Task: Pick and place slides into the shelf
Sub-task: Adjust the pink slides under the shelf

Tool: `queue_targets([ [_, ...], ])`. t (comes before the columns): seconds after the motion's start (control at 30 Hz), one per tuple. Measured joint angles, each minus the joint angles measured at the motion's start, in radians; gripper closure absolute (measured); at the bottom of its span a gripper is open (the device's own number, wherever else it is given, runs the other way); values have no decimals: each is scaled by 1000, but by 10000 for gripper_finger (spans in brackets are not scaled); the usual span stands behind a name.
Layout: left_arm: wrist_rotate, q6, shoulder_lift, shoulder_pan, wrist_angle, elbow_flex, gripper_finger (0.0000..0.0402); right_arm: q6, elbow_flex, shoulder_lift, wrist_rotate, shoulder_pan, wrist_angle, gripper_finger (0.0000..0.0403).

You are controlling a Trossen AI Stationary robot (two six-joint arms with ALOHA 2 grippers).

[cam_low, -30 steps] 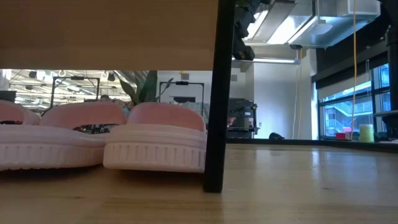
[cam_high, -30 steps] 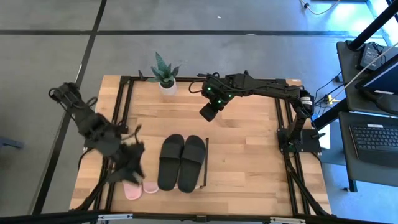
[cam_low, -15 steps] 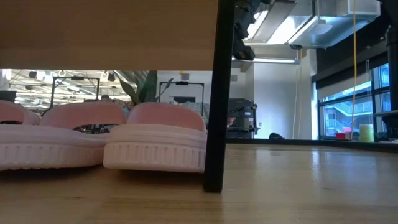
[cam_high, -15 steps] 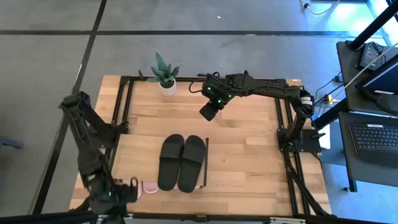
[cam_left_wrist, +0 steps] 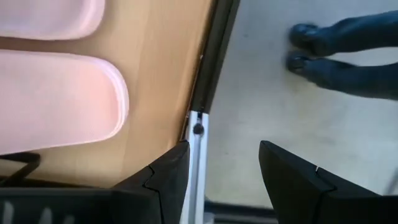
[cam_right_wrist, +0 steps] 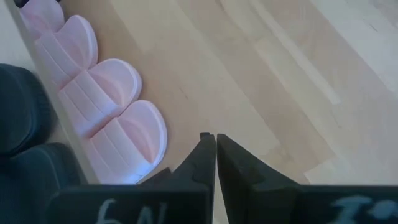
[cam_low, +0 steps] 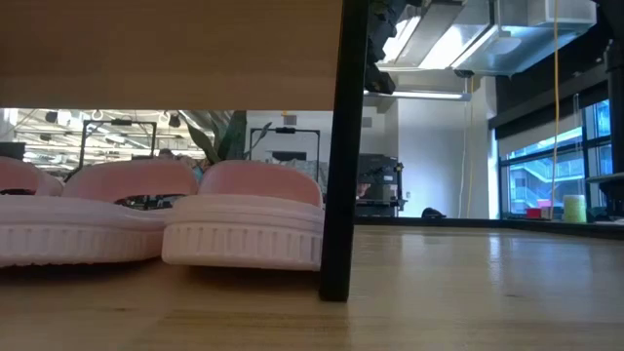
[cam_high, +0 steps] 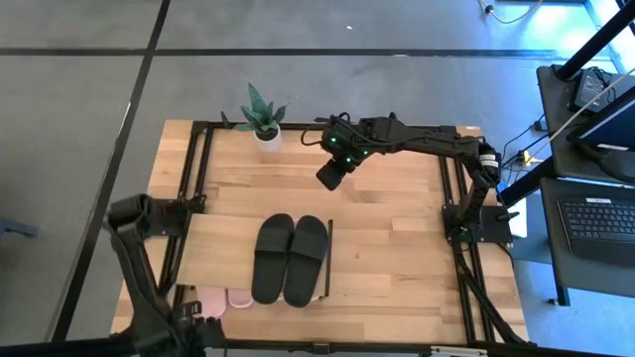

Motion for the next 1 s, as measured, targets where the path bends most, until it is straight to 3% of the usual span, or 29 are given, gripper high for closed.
queue_targets([
  [0.27, 17, -6, 168, -21, 52, 1, 217, 0, 0, 0, 0, 0, 0, 384],
  [0.57, 8, -50, 229, -15, 94, 0, 217, -3, 0, 0, 0, 0, 0, 384],
  [1.0, -20, -187, 229, -8, -283, -1, 217, -25, 0, 0, 0, 0, 0, 384],
])
